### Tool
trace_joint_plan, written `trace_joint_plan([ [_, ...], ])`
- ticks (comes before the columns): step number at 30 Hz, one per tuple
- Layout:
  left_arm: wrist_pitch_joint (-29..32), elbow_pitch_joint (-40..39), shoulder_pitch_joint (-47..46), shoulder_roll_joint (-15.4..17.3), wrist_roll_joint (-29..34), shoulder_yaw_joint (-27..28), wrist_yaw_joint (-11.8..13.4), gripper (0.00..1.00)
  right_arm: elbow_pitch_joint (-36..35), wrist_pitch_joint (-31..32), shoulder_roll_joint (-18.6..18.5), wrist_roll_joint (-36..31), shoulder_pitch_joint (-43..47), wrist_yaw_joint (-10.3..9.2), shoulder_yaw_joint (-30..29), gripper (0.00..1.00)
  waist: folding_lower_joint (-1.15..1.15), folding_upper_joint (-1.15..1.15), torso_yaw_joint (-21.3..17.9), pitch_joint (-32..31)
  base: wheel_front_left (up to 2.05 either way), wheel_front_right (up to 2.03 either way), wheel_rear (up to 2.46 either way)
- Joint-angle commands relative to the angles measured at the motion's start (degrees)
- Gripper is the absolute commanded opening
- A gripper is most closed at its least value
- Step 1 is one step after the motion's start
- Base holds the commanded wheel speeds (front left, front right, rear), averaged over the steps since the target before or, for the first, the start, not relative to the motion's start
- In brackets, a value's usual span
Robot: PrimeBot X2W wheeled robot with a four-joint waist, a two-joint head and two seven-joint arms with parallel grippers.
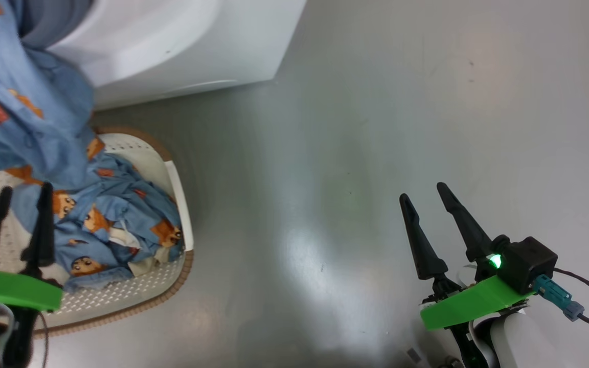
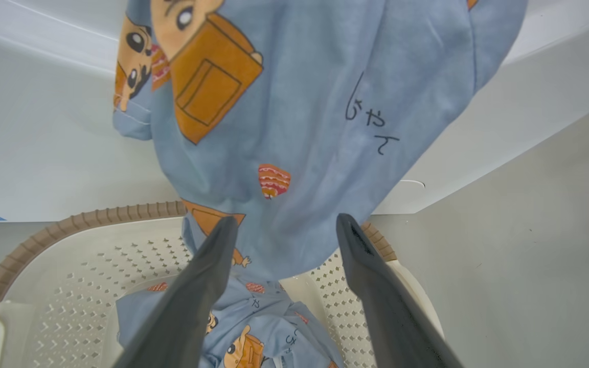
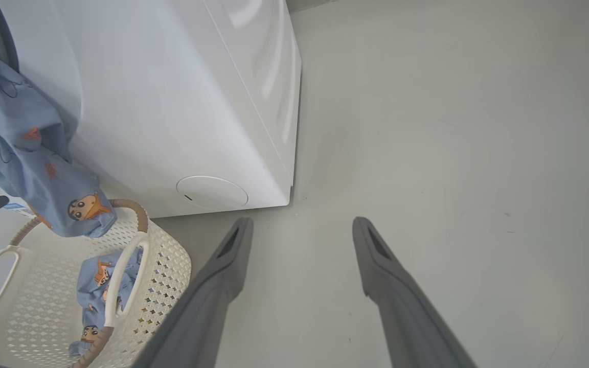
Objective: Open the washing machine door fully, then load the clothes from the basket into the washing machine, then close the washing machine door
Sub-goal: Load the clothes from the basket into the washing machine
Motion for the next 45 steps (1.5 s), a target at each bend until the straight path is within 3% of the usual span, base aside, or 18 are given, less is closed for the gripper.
trace_joint_plan([
  [1, -0.3, 0.1, -1.1, 3.0, -0.9, 1.8, -0.1, 1.0, -1.7, -0.3, 0.1, 0.6, 2.3, 0.35, 1.5, 1.0, 0.0, 0.0, -1.7, 1.8, 0.0, 0.0, 0.0],
  [25, -0.3, 2.2, -11.0, 10.8, -10.0, -0.4, -0.1, 1.0, -5.7, -0.3, 0.1, 2.4, 4.4, 0.35, 2.4, 1.0, 0.0, 0.0, -5.9, 7.0, 0.0, 0.0, 0.0],
  [26, -0.3, 2.3, -11.4, 11.0, -10.4, -0.8, -0.1, 0.96, -5.7, -0.3, 0.1, 2.3, 4.3, 0.35, 2.4, 1.0, 0.0, 0.0, -5.9, 7.0, 0.0, 0.0, 0.0],
  [27, -0.3, 2.5, -11.8, 11.1, -11.0, -0.9, -0.1, 0.64, -5.8, -0.3, 0.1, 2.3, 4.3, 0.35, 2.4, 1.0, 0.0, 0.0, -5.9, 7.0, 0.0, 0.0, 0.0],
  [28, -0.3, 2.7, -12.2, 11.3, -11.2, -0.9, -0.1, 0.22, -5.8, -0.3, 0.1, 2.2, 4.3, 0.35, 2.3, 1.0, 0.0, 0.0, -5.8, 6.9, 0.0, 0.0, 0.0],
  [29, -0.3, 2.8, -12.6, 11.5, -11.2, -1.0, -0.1, 0.0, -5.7, -0.3, 0.1, 2.2, 4.3, 0.35, 2.3, 1.0, 0.0, 0.0, -5.8, 6.9, 0.0, 0.0, 0.0],
  [38, -0.3, 1.3, -9.7, 9.8, -9.0, -0.2, -0.1, 0.0, -4.0, -0.3, 0.1, 2.4, 3.5, 0.35, 1.6, 1.0, 0.0, 0.0, -3.6, 2.9, 0.0, 0.0, 0.0],
  [45, -0.3, -6.1, -4.6, 7.4, -4.4, 3.7, -0.1, 0.0, -1.5, -0.3, 0.1, 2.4, 2.2, 0.35, 1.4, 1.0, 0.0, 0.0, -1.0, -1.2, 0.0, 0.0, 0.0],
])
